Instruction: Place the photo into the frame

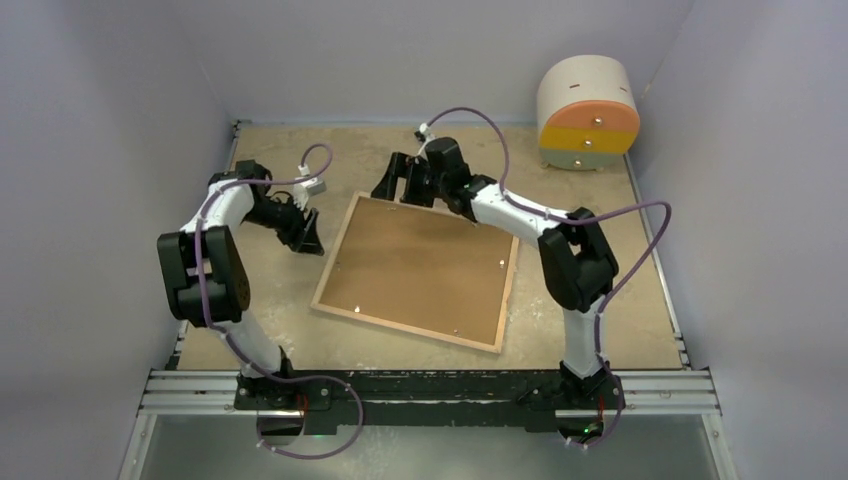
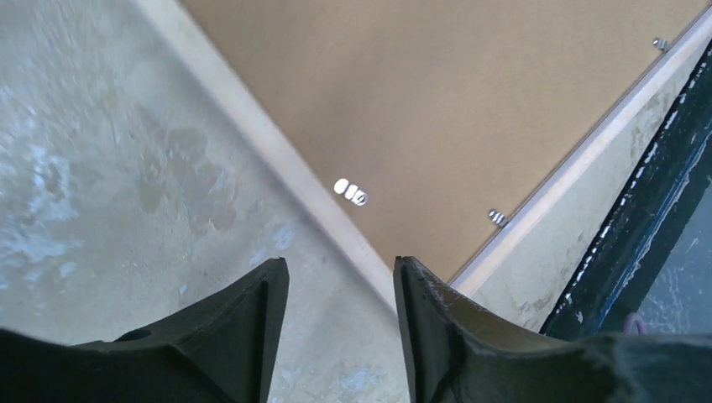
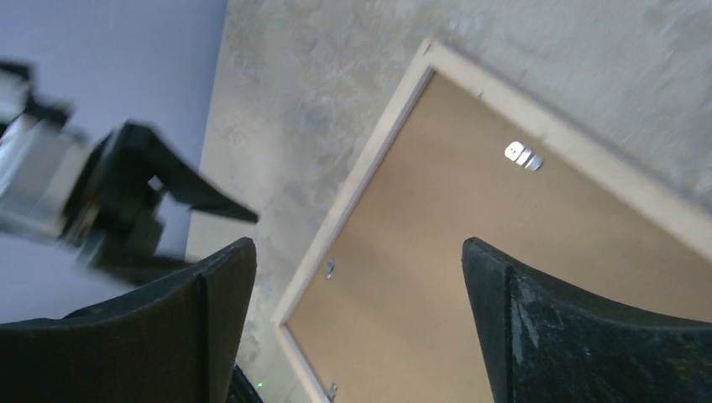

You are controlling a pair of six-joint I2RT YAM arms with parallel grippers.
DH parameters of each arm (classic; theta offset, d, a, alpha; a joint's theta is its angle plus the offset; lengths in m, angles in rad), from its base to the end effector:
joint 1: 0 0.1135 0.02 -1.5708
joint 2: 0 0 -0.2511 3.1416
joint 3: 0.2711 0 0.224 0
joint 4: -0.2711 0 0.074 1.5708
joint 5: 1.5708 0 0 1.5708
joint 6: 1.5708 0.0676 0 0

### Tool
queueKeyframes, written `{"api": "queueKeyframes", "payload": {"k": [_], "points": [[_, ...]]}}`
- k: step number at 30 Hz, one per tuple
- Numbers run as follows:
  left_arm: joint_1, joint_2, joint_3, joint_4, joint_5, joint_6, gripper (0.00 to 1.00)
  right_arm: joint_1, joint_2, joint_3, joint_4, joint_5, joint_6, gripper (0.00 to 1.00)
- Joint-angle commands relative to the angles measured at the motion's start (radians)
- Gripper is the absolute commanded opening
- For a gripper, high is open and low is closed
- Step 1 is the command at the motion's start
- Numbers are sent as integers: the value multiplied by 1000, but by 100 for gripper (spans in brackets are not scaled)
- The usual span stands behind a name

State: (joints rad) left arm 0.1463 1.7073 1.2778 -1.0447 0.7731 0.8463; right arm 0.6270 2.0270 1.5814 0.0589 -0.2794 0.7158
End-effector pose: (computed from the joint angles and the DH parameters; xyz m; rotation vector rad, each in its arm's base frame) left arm 0.2910 -0.0048 0.2051 0.9253 2.3880 -0.8575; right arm 0.3777 0.2967 0.2476 -0.1061 2.1243 1.1190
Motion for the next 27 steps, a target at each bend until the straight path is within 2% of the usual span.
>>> {"api": "queueKeyframes", "payload": {"k": [1, 5, 9, 12, 27], "points": [[42, 112, -42, 20, 63, -5, 49, 98, -87, -186, 142, 5, 77, 89], [42, 161, -62, 23, 120, 7, 40, 174, -97, -283, 209, 37, 119, 79], [42, 182, -77, 47, 120, 5, 24, 230, -60, -290, 254, 37, 146, 74], [50, 194, -93, 80, 96, -3, 18, 249, -20, -272, 278, 31, 159, 68], [52, 257, -133, 120, 80, 17, 8, 285, 170, -112, 274, 31, 182, 61]]}}
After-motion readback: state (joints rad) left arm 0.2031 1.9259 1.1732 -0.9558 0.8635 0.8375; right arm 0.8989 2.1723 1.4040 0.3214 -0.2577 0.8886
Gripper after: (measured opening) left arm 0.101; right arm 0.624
